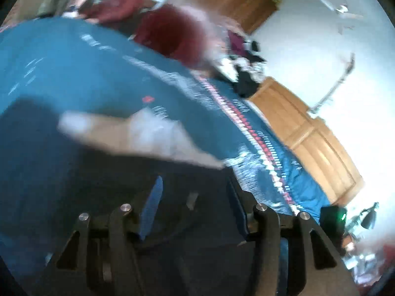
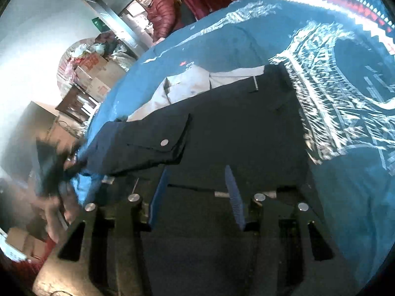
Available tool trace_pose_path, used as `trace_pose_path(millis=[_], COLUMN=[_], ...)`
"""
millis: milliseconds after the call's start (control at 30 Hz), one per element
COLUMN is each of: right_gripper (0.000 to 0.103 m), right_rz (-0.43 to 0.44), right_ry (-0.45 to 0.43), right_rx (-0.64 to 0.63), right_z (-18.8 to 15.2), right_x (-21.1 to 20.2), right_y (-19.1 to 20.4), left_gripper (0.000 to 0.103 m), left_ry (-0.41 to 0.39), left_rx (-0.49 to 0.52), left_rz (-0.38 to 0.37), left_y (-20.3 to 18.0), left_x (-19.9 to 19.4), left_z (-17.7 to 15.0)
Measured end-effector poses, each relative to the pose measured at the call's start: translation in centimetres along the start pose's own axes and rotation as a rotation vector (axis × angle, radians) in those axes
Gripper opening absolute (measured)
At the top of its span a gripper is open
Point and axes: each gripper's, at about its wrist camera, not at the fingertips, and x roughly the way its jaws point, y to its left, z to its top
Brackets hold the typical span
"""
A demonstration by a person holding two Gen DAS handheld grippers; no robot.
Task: Fold large clothes
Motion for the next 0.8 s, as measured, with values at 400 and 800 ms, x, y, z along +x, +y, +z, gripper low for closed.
trace_pose_path(millis=[400,800], right_gripper=[0.042,0.002], right_rz=[0.225,0.246], right_ry=[0.317,0.216], right_rx=[0.209,0.155], right_z=[3.0,4.6], right_x=[14.8,12.6], right_y=[1.1,2.4], left_gripper=[0.054,0.066], left_ry=[-0.202,-0.279], left_rx=[-0.276,-0.249], left_rz=[0.180,0.169], left_y=[14.2,10.8], left_x=[-9.0,-11.6], left_z=[-5.8,-6.5])
